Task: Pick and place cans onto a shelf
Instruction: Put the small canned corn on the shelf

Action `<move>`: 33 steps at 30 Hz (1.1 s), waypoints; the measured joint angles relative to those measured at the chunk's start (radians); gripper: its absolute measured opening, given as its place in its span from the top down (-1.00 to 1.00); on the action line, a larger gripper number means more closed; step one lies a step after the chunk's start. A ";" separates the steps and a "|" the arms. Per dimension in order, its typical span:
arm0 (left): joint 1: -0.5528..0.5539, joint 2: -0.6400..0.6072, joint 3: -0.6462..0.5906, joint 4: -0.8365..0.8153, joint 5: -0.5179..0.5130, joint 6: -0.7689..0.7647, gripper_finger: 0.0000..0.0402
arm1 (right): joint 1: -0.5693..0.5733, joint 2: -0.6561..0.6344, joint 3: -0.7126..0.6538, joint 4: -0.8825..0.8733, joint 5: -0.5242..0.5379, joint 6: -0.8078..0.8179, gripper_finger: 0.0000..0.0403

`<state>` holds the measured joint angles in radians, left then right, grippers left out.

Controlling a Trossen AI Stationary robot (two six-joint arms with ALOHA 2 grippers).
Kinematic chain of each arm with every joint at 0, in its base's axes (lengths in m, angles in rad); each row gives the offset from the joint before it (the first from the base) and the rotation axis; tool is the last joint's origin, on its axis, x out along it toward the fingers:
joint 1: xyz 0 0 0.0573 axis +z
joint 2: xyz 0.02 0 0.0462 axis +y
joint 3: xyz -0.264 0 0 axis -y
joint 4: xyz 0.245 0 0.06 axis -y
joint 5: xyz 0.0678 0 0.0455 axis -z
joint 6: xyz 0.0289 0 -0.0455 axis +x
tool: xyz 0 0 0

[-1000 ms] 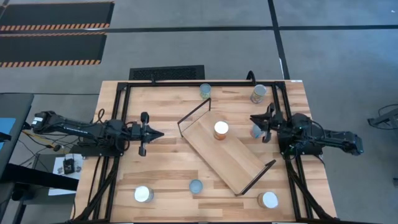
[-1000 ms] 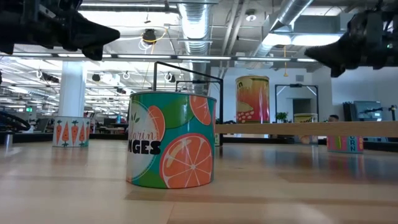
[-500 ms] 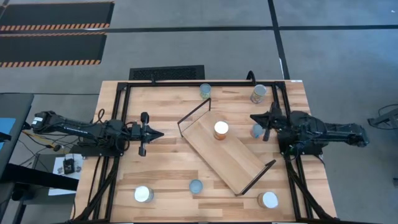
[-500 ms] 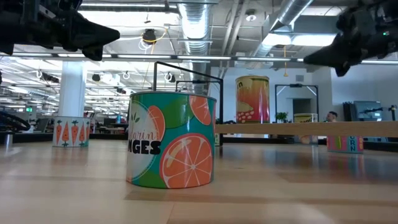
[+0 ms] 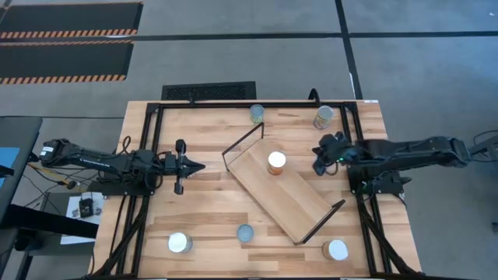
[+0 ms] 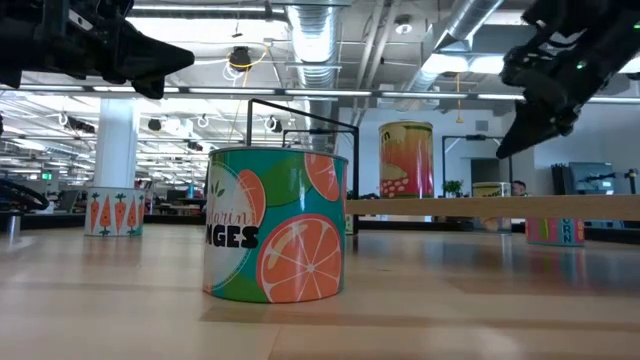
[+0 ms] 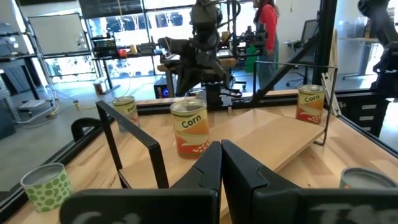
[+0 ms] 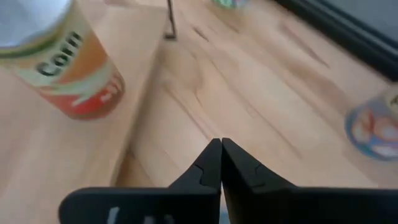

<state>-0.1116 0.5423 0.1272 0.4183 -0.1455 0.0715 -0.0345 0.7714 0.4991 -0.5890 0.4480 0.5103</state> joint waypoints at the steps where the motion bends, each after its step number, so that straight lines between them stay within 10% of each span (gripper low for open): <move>1: 0.000 0.000 0.000 0.000 0.000 -0.002 1.00 | 0.000 0.032 0.010 -0.026 -0.003 0.018 0.82; 17: 0.000 0.000 0.000 -0.001 0.000 -0.005 1.00 | 0.000 0.310 0.106 -0.269 -0.117 0.166 0.21; 33: 0.000 0.000 0.000 -0.003 0.000 -0.008 1.00 | -0.001 0.452 0.105 -0.250 -0.163 0.136 0.61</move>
<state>-0.1116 0.5424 0.1272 0.4148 -0.1455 0.0631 -0.0353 1.2233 0.6044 -0.8394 0.2845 0.6464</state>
